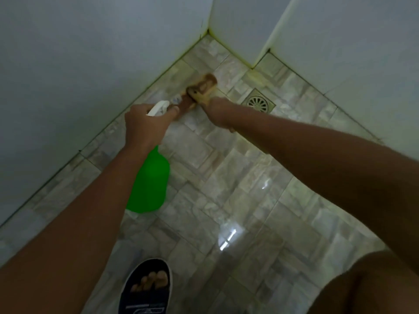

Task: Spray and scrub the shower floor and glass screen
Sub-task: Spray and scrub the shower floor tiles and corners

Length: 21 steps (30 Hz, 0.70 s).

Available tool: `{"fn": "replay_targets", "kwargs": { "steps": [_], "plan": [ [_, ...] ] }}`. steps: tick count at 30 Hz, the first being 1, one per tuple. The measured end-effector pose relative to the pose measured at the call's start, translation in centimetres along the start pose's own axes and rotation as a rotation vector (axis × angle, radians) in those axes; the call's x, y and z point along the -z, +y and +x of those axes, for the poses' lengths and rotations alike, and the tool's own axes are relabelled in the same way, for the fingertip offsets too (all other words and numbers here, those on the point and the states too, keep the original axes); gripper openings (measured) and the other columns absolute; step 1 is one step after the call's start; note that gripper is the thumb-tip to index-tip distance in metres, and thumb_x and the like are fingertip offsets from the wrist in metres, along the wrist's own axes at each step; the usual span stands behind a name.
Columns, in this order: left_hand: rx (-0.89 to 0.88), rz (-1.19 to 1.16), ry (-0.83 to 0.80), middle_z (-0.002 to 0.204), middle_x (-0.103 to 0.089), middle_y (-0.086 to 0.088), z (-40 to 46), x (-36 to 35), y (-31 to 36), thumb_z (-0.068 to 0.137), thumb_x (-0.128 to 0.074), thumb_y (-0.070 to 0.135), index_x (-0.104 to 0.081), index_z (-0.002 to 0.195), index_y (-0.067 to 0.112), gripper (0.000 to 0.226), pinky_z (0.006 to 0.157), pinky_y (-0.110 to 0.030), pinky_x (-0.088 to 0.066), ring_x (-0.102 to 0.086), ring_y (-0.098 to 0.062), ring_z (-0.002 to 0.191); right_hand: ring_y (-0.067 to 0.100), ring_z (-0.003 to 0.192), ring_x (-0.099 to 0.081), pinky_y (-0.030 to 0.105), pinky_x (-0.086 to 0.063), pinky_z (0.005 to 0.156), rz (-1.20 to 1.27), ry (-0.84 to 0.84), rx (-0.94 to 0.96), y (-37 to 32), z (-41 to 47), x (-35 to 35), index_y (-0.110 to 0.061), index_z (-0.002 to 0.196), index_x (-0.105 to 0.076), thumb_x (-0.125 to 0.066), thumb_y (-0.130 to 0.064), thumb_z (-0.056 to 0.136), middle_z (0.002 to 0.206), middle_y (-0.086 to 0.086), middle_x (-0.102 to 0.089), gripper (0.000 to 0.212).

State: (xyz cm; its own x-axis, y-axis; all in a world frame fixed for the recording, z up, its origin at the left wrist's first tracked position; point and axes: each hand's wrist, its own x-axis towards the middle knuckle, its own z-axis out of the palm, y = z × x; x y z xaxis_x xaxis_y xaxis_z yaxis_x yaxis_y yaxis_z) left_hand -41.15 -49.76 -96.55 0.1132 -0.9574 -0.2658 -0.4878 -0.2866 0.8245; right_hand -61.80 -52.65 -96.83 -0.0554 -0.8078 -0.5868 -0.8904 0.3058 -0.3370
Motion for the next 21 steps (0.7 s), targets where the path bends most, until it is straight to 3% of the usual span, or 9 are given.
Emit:
{"fn": "replay_targets", "kwargs": {
  "steps": [2,6,9,12,14,17,19,21],
  "plan": [
    [0.045,-0.005,-0.04,0.071,-0.075,-0.014,-0.8,0.0,0.7,0.064,-0.079,0.064,-0.076,0.072,0.008,0.057,0.056,-0.054,-0.063,-0.07,-0.029,0.059,0.029,0.094,-0.06,0.036,-0.047,0.079,-0.024,-0.006,-0.025,4.1,-3.4,-1.1,-0.007,0.123,-0.056,-0.028,-0.045,0.104,0.107,0.014,-0.061,0.051],
    [0.076,-0.008,-0.174,0.089,-0.078,-0.02,-2.8,-1.5,2.3,0.08,-0.086,0.045,-0.08,0.087,0.003,0.043,0.04,-0.028,-0.056,-0.064,-0.015,0.057,0.03,0.081,-0.062,0.037,-0.054,0.071,-0.03,0.018,-0.17,11.1,-9.0,0.3,-0.008,0.116,-0.056,-0.022,-0.049,0.104,0.103,0.02,-0.061,0.054],
    [0.06,-0.006,-0.288,0.095,-0.077,-0.021,-4.4,-3.1,3.9,0.082,-0.086,0.042,-0.079,0.092,0.004,0.041,0.043,-0.029,-0.058,-0.064,-0.015,0.062,0.025,0.065,-0.061,0.035,-0.055,0.058,0.017,0.06,-0.337,14.5,-11.2,1.0,-0.011,0.098,-0.053,-0.02,-0.058,0.1,0.095,0.017,-0.063,0.058],
    [-0.031,0.041,-0.359,0.081,-0.074,-0.02,-6.2,-5.3,4.5,0.081,-0.087,0.038,-0.075,0.083,0.001,0.039,0.054,-0.039,-0.063,-0.064,-0.017,0.063,0.024,0.05,-0.055,0.025,-0.042,0.038,0.194,0.145,-0.38,15.6,-14.1,-0.1,-0.007,0.082,-0.051,-0.023,-0.051,0.103,0.073,0.015,-0.058,0.056],
    [-0.156,0.104,-0.397,0.059,-0.06,-0.005,-7.7,-7.0,4.6,0.08,-0.088,0.033,-0.061,0.063,0.011,0.039,0.057,-0.031,-0.051,-0.054,-0.011,0.055,0.023,0.046,-0.054,0.024,-0.037,0.035,0.265,0.203,-0.411,16.2,-17.1,-1.1,-0.009,0.074,-0.049,-0.023,-0.049,0.104,0.065,0.01,-0.053,0.056],
    [-0.251,0.193,-0.471,0.053,-0.041,0.006,-9.7,-9.9,5.0,0.08,-0.088,0.033,-0.041,0.056,0.021,0.054,0.056,-0.031,-0.033,-0.042,-0.009,0.05,0.029,0.054,-0.06,0.025,-0.041,0.034,0.35,0.203,-0.529,18.7,-21.2,-3.2,-0.007,0.088,-0.056,-0.022,-0.051,0.103,0.078,0.013,-0.059,0.057],
    [-0.266,0.259,-0.514,0.054,-0.045,0.003,-11.1,-11.7,5.2,0.079,-0.085,0.043,-0.043,0.056,0.019,0.053,0.056,-0.034,-0.039,-0.049,-0.015,0.053,0.03,0.061,-0.061,0.027,-0.043,0.036,0.335,0.173,-0.587,19.9,-23.6,-4.3,-0.003,0.099,-0.058,-0.022,-0.049,0.103,0.086,0.015,-0.061,0.059],
    [-0.243,0.332,-0.54,0.065,-0.063,-0.004,-12.8,-13.1,5.9,0.073,-0.074,0.062,-0.06,0.064,0.014,0.05,0.064,-0.04,-0.055,-0.065,-0.025,0.067,0.029,0.068,-0.061,0.029,-0.045,0.037,0.288,0.131,-0.621,21.2,-26.0,-5.4,-0.002,0.106,-0.057,-0.02,-0.049,0.103,0.093,0.015,-0.059,0.06]
  ]
}}
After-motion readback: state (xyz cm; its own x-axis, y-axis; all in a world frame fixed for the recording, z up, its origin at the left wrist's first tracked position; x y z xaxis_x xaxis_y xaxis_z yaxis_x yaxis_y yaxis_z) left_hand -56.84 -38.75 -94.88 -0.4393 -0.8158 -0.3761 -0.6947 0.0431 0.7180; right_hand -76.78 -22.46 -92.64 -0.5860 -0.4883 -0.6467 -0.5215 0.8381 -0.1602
